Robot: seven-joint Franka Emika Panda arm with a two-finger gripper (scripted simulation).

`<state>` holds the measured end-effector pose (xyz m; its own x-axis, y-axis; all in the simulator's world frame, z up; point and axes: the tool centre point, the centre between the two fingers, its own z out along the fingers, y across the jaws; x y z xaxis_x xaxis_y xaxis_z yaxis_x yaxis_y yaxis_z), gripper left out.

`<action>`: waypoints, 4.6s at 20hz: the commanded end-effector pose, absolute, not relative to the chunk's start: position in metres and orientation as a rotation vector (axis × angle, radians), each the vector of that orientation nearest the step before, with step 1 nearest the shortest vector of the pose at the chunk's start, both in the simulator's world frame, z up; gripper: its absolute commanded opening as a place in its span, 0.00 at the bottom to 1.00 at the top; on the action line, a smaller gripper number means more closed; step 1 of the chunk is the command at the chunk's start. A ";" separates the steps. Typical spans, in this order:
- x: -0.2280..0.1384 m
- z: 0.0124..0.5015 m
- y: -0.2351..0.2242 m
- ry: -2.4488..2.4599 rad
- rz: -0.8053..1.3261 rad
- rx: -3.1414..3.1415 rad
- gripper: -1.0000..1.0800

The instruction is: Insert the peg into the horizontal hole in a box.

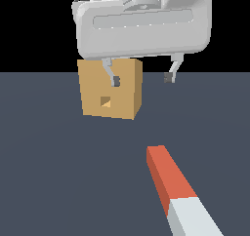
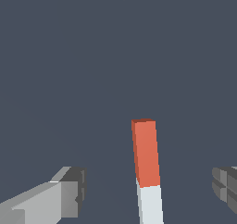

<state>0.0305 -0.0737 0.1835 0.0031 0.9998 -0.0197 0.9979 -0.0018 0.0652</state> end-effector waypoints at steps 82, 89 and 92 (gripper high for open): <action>0.046 0.026 -0.196 2.265 0.000 2.177 0.00; 0.017 0.032 -0.167 2.221 0.000 2.222 0.00; 0.004 0.034 -0.153 2.200 0.000 2.244 0.00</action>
